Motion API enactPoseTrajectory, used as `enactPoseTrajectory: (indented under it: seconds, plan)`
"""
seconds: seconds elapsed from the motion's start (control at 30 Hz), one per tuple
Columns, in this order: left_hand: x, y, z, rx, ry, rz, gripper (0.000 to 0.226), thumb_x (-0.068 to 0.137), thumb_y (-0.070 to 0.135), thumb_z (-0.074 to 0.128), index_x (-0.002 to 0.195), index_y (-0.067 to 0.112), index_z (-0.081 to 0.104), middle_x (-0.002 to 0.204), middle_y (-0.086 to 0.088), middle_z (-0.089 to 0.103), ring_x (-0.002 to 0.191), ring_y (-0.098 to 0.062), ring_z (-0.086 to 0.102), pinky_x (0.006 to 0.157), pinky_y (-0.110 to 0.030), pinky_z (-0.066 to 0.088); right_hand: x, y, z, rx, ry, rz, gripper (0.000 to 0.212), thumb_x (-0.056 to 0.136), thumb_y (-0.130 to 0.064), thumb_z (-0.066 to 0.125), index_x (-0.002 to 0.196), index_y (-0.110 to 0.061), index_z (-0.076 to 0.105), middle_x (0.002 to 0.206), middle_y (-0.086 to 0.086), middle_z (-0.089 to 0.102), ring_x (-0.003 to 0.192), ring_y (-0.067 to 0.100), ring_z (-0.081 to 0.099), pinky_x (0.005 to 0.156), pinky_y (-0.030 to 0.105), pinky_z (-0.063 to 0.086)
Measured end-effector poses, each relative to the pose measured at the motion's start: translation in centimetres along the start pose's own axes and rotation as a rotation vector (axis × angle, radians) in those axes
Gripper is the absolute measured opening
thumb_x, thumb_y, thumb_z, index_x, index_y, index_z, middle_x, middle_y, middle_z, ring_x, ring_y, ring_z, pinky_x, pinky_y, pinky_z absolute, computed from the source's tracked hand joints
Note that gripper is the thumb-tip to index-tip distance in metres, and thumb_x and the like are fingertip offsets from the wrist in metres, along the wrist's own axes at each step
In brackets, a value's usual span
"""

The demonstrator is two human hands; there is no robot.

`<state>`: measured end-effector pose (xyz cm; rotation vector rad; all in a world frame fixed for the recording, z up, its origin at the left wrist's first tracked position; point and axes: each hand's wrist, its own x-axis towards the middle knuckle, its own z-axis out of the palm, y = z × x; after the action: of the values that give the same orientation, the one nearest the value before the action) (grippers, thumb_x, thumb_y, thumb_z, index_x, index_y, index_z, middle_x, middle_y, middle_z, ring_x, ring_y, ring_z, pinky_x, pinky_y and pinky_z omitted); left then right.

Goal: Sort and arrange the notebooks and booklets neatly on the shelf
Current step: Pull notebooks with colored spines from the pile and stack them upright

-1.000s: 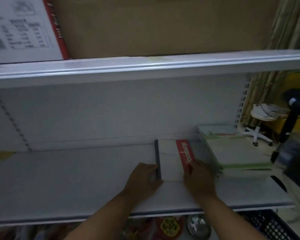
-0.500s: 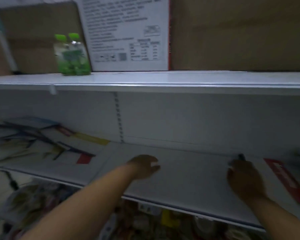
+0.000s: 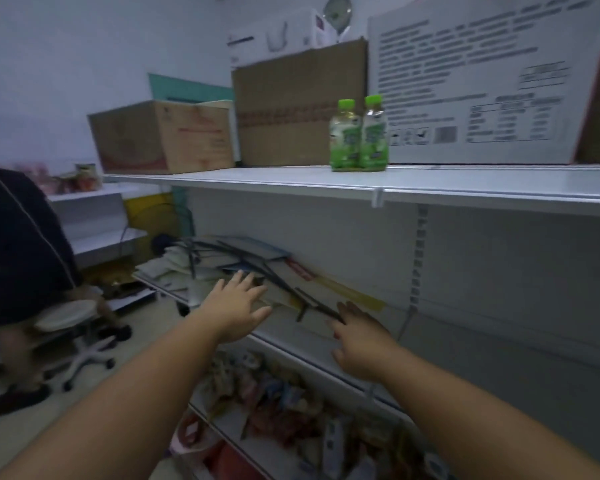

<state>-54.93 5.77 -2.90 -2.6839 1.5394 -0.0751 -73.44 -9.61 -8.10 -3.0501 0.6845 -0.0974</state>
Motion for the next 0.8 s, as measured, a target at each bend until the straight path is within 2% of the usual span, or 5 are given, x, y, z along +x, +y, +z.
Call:
enactPoseTrajectory:
  seconds: [0.23,0.5,0.57,0.67,0.8]
  plan:
    - [1.0,-8.2,1.1,-0.060,0.021,-0.140,0.061,0.098,0.054,0.025,0.152,0.027,0.016,0.161,-0.002,-0.001,0.148,-0.021,-0.007,0.119,-0.044,0.002,8.0,-4.3,1.3,-0.037,-0.113,-0.064,0.048,0.095,-0.038,0.040,0.136,-0.014,0.034,0.151,0.012,0.023,0.141,0.032,0.018,0.113,0.042,0.027]
    - [9.0,-13.0,1.5,-0.038,0.049,-0.044,0.061,0.099,0.051,0.027,0.152,0.028,0.011,0.161,-0.001,-0.001,0.148,-0.018,-0.007,0.121,-0.039,0.002,19.7,-4.5,3.3,0.043,0.007,-0.076,0.057,0.098,-0.036,0.036,0.149,-0.017,0.020,0.159,0.011,0.005,0.146,0.026,0.003,0.119,0.038,0.011]
    - [10.6,-14.5,1.0,-0.030,0.017,-0.027,0.060,0.099,0.051,0.027,0.152,0.028,0.011,0.161,0.000,0.000,0.148,-0.018,-0.005,0.120,-0.036,0.004,22.4,-4.5,3.9,0.021,0.087,-0.052,0.054,0.094,-0.037,0.040,0.143,-0.012,0.037,0.154,0.018,0.022,0.142,0.034,0.021,0.115,0.046,0.022]
    - [12.7,-16.5,0.0,-0.077,0.069,-0.011,0.058,0.098,0.049,0.032,0.150,0.026,0.021,0.159,0.001,0.015,0.146,-0.016,0.014,0.116,-0.030,0.016,26.6,-4.3,3.6,0.091,0.191,0.053,0.048,0.087,-0.046,0.034,0.098,-0.013,0.068,0.118,0.020,0.060,0.109,0.036,0.059,0.088,0.045,0.050]
    - [15.7,-17.2,-0.2,-0.173,0.133,0.034,0.052,0.099,0.042,0.038,0.146,0.023,0.032,0.153,0.000,0.032,0.139,-0.017,0.031,0.109,-0.025,0.026,28.4,-2.9,4.0,0.042,0.246,0.072,0.047,0.096,-0.047,0.034,0.127,-0.016,0.052,0.149,0.006,0.035,0.132,0.023,0.038,0.105,0.035,0.035]
